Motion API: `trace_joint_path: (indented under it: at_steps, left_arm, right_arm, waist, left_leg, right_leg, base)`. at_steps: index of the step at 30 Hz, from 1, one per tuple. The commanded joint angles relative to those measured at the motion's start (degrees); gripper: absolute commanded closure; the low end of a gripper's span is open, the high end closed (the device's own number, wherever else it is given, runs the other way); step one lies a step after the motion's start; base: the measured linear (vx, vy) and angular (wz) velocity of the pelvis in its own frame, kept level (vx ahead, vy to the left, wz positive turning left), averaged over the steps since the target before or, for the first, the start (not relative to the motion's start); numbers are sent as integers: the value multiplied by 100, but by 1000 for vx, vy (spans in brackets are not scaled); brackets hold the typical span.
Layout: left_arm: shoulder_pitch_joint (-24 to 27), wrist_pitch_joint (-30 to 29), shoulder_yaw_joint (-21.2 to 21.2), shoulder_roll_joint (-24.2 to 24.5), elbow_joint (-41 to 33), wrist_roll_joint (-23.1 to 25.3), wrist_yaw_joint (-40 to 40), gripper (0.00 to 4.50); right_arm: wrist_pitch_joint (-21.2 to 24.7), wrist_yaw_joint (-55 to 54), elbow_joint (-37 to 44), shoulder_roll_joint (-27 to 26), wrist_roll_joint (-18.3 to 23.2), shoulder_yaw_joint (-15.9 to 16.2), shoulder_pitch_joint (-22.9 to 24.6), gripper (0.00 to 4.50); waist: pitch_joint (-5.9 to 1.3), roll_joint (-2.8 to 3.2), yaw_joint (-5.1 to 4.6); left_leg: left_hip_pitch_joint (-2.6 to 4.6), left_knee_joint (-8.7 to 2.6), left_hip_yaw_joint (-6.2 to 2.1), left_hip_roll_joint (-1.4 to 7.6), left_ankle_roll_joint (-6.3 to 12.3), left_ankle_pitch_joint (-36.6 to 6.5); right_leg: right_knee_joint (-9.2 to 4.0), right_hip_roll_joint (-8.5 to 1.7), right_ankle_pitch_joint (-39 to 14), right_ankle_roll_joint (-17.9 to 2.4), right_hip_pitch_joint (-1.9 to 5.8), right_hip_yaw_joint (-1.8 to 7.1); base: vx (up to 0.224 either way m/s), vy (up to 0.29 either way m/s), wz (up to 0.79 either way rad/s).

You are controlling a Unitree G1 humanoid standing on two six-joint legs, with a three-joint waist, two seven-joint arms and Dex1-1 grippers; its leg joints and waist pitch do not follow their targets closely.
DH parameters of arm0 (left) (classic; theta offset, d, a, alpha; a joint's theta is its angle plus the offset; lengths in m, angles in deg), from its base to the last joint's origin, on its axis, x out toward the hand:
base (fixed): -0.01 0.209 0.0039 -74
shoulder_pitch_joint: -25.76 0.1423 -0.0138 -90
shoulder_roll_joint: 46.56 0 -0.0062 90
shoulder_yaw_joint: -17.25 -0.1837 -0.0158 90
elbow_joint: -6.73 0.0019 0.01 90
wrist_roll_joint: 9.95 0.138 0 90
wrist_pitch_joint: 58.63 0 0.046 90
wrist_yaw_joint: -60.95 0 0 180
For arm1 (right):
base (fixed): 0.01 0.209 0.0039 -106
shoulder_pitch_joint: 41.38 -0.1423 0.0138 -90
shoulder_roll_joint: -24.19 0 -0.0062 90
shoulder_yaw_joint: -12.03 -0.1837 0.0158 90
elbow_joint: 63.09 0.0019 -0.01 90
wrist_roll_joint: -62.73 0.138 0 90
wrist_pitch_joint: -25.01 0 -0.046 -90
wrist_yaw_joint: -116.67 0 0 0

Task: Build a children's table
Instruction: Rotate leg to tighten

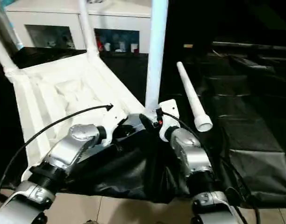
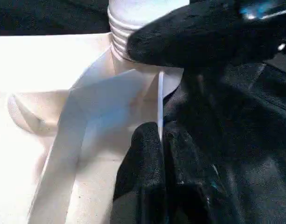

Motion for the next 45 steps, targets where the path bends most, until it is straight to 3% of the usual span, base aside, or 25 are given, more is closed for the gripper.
trace_joint_path:
  at_steps: [1, 3, 8, 13, 19, 26, 30, 31, 36, 37, 42, 45]
  left_arm:
    - [254, 425, -126, 256, -450, -342, 817, 450]
    - [356, 473, -209, 466, -627, -398, 1178, 450]
    - [536, 398, -226, 798, -959, -668, 1830, 450]
    - [676, 311, -182, 1125, -1198, -845, 2314, 450]
    - [669, 350, -113, 1217, -1143, -810, 2371, 450]
    - [645, 365, -62, 1203, -1089, -782, 2269, 450]
    - [470, 370, -6, 987, -742, -512, 1642, 450]
    - [394, 331, 14, 903, -612, -435, 1432, 450]
    - [-53, 144, 176, 316, -8, -252, 410, 450]
    - [-131, 111, 197, 214, 92, -217, 211, 450]
    - [-470, 80, 285, -317, 514, -190, -450, 450]
    - [-480, 180, 194, -384, 534, -160, -350, 450]
  right_arm:
    - [148, 1114, 454, 280, 259, 472, 196, 94]
    - [188, 1430, 612, 472, 326, 477, 241, 94]
    - [223, 2104, 921, 848, 378, 537, 357, 94]
    - [386, 2687, 1206, 1260, 520, 667, 464, 110]
    - [407, 2875, 1254, 1316, 466, 774, 486, 169]
    - [456, 2835, 1279, 1260, 493, 821, 536, 180]
    - [441, 2054, 1003, 939, 329, 662, 549, 181]
    - [406, 1726, 850, 823, 241, 599, 521, 181]
    - [484, 5, 47, 152, 59, 166, 292, 181]
    - [499, -241, -65, 40, 64, 102, 244, 181]
    - [315, -1042, -492, -508, -122, 143, -48, 181]
    - [226, -756, -467, -646, 19, 127, -121, 109]
  waist:
    - [-379, -131, 51]
    - [-384, -110, 65]
    - [-403, -60, 128]
    - [-440, -47, 168]
    - [-418, -62, 199]
    - [-419, -68, 214]
    - [-392, -76, 202]
    - [-393, -82, 179]
    - [-369, -77, 102]
    - [-383, -79, 93]
    - [-397, -56, 72]
    - [-427, -67, 92]
  left_leg:
    - [15, -359, -161, 347, 366, -887]
    - [0, -358, -157, 366, 425, -794]
    - [56, -353, -119, 413, 444, -680]
    - [23, -336, -115, 427, 615, -405]
    - [43, -351, -80, 433, 466, -709]
    - [18, -343, -78, 423, 488, -565]
    - [15, -352, -74, 412, 457, -619]
    - [29, -358, -80, 395, 336, -729]
    - [61, -377, -95, 386, 132, -1000]
    - [44, -386, -112, 382, 112, -1023]
    - [47, -383, -98, 384, 114, -1023]
    - [13, -374, -97, 380, 279, -856]
  right_leg:
    - [-544, -651, -1710, -954, 272, 276]
    - [-524, -643, -1567, -940, 261, 282]
    - [-478, -620, -1120, -1156, 202, 243]
    - [-383, -636, -304, -1346, 245, 193]
    - [-444, -665, -915, -1227, 228, 179]
    - [-418, -672, -766, -1191, 234, 179]
    - [-456, -668, -954, -1150, 213, 178]
    - [-474, -674, -1271, -1092, 212, 169]
    - [-561, -687, -1908, -960, 179, 176]
    - [-562, -697, -1970, -911, 208, 162]
    - [-564, -692, -1707, -959, 186, 168]
    - [-517, -705, -1343, -998, 230, 164]
  base:
    - [0, 0, 0]
    - [0, 0, 0]
    - [0, 0, 0]
    - [0, 0, 0]
    - [0, 0, 0]
    - [0, 0, 0]
    - [0, 0, 0]
    - [0, 0, 0]
    - [0, 0, 0]
    - [0, 0, 0]
    - [0, 0, 0]
    - [0, 0, 0]
